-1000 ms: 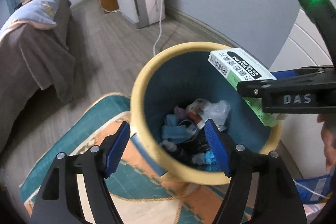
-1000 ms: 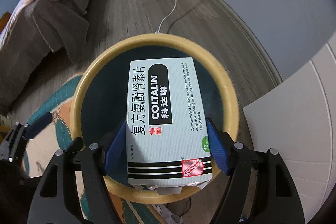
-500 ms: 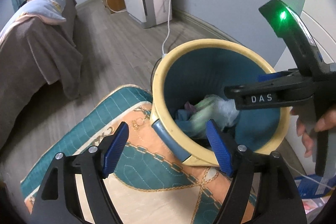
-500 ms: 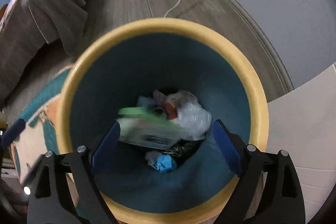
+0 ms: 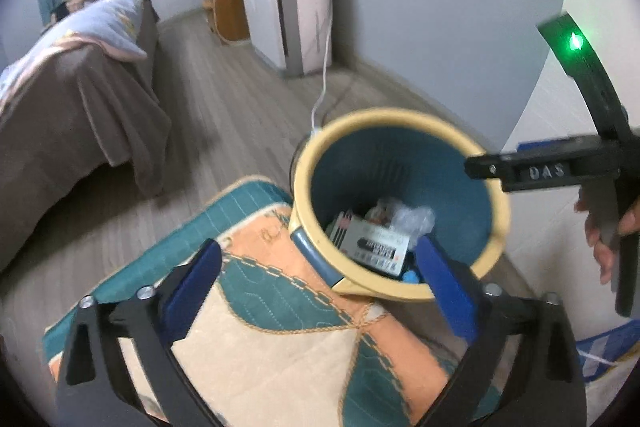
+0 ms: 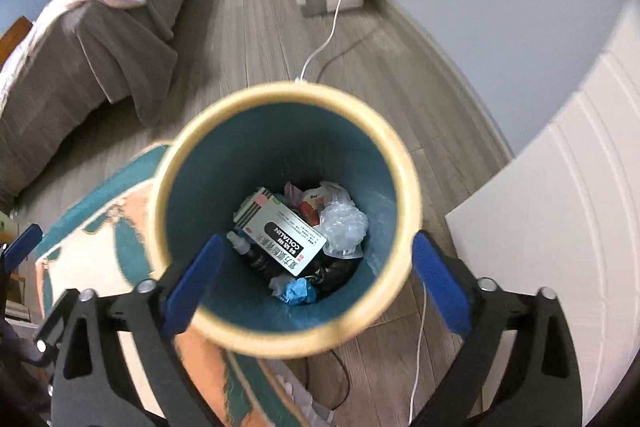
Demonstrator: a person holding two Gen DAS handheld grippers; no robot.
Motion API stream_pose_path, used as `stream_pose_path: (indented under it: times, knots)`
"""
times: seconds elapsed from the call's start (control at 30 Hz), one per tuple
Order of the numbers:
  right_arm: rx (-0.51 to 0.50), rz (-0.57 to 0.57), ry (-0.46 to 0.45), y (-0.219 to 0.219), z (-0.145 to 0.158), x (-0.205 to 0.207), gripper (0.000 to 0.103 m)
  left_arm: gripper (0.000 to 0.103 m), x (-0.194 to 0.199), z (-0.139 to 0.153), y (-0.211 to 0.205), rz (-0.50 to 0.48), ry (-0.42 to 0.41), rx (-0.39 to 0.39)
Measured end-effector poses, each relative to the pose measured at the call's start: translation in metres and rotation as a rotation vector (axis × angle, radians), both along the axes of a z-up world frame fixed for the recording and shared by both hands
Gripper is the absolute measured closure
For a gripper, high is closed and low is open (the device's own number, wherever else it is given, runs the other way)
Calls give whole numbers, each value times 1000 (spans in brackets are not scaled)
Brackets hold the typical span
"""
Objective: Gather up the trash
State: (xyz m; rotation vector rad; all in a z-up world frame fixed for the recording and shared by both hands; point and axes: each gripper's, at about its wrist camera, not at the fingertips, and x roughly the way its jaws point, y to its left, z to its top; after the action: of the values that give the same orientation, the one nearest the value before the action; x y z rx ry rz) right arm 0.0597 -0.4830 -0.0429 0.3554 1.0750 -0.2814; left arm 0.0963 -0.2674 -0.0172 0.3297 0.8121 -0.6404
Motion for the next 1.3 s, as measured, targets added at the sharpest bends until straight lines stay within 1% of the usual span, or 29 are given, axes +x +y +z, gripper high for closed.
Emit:
stream_pose_path:
  times: [0.17, 0.27, 0.33, 0.4, 0.5, 0.57, 0.63, 0.7, 0.83, 0.87, 1.0, 1.17, 1.3]
  knots:
    - [-30, -14, -60, 14, 36, -41, 6, 5, -21, 29, 14, 34, -23, -5]
    - [-66, -4, -90, 21, 47, -63, 6, 5, -38, 48, 23, 45, -51, -29]
    - [-84, -14, -100, 22, 51, -78, 6, 5, -47, 58, 30, 45, -40, -59]
    - [-74, -25, -117, 20, 54, -87, 6, 5, -52, 64, 35, 63, -12, -90]
    - [-69, -25, -130, 19, 55, -97, 6, 5, -52, 66, 41, 116, 40, -118]
    - [-87, -35, -135, 19, 58, -102, 6, 5, -51, 64, 41, 109, 59, -129]
    - [-90, -40, -165, 18, 62, -106, 6, 5, -50, 60, 41, 122, 67, -118]
    - [-93, -34, -181, 20, 66, -107, 6, 5, -49, 58, 39, 131, 55, -93]
    - [-119, -22, -204, 26, 71, -109, 6, 5, -55, 58, 37, 121, -24, -36]
    - [-128, -18, -210, 28, 73, -109, 6, 5, -55, 59, 37, 120, -29, -31]
    - [-153, -8, -214, 33, 76, -108, 6, 5, -57, 61, 39, 112, -37, -32]
    - [-149, -9, -200, 35, 74, -105, 6, 5, -61, 65, 41, 103, -52, -32]
    - [-149, -26, -204, 34, 76, -107, 6, 5, -60, 68, 44, 110, -45, -42]
